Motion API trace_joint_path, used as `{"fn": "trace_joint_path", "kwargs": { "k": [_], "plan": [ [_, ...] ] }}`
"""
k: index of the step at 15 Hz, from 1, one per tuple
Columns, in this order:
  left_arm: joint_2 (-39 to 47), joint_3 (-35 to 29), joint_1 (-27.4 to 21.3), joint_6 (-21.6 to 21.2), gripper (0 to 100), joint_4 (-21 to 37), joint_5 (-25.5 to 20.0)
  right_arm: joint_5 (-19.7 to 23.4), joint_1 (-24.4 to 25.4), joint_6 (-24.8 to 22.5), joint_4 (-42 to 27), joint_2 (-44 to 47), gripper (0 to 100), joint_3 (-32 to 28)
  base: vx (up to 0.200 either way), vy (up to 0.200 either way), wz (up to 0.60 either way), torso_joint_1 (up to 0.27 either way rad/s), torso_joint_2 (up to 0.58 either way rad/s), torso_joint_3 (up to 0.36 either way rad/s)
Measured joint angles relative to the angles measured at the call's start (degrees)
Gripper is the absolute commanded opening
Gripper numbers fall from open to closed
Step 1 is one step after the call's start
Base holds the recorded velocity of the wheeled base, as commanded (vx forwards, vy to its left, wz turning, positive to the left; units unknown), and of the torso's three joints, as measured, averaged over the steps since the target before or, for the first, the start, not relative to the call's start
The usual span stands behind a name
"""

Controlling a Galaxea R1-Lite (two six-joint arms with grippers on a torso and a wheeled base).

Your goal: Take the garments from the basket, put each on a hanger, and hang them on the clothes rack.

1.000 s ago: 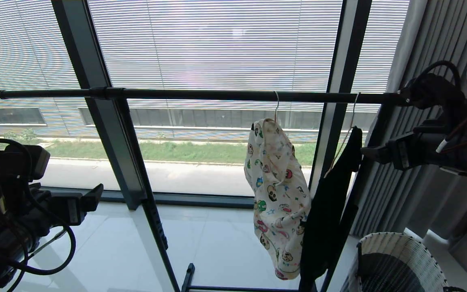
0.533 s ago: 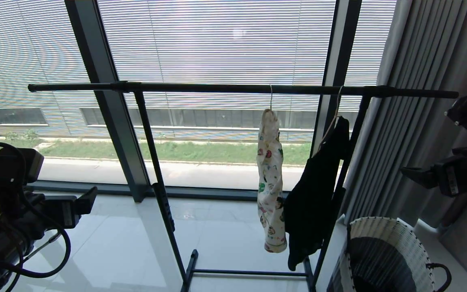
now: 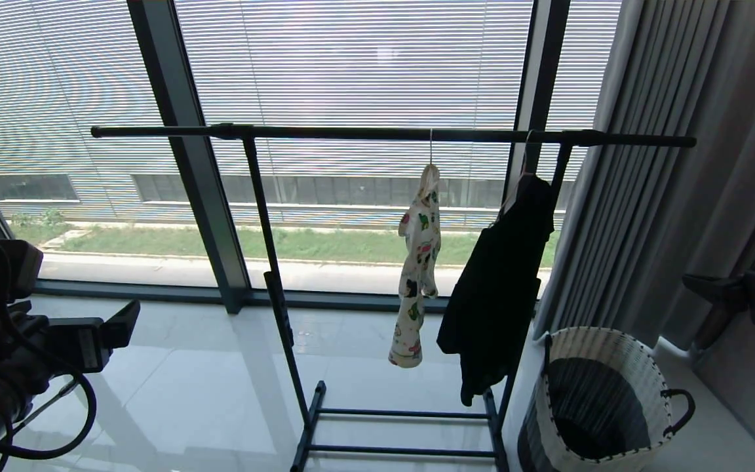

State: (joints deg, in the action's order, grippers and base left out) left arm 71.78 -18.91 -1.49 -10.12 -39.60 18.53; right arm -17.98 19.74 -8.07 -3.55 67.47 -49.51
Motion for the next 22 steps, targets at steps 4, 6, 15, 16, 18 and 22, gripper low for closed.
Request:
{"fn": "trace_joint_path", "kwargs": {
  "k": [4,6,15,16,18,22],
  "plan": [
    [-3.2,2.0,-0.1,-0.1,100,-0.1,0.0,0.1,0.0,-0.1,-0.1,-2.1,100,0.9,0.0,0.0,0.0,0.0,0.0,0.0],
    [-5.3,3.6,-0.1,-0.5,100,-0.1,0.0,0.1,0.0,-0.2,0.0,-3.0,100,1.3,0.0,0.0,0.0,0.0,0.0,0.0],
    [-11.9,9.8,0.0,-0.5,100,0.0,0.0,-2.1,-0.1,-1.8,-0.2,-8.5,100,5.5,0.0,0.0,0.0,-0.117,0.27,0.148],
    [-12.4,10.4,0.0,-0.5,100,0.0,0.0,-2.2,-0.1,-1.8,-0.2,-9.2,100,6.0,0.0,0.0,0.0,-0.207,0.51,0.286],
    [-13.6,11.4,0.0,-0.6,100,0.0,0.1,-2.4,-1.0,-2.0,-0.3,-10.7,100,7.7,0.0,0.0,0.0,-0.212,0.51,0.283],
    [-17.4,16.6,0.0,-1.5,100,0.0,0.1,-2.4,-5.3,-2.4,-0.3,-15.2,100,12.7,0.0,0.0,0.0,-0.209,0.49,0.281]
  ]
}}
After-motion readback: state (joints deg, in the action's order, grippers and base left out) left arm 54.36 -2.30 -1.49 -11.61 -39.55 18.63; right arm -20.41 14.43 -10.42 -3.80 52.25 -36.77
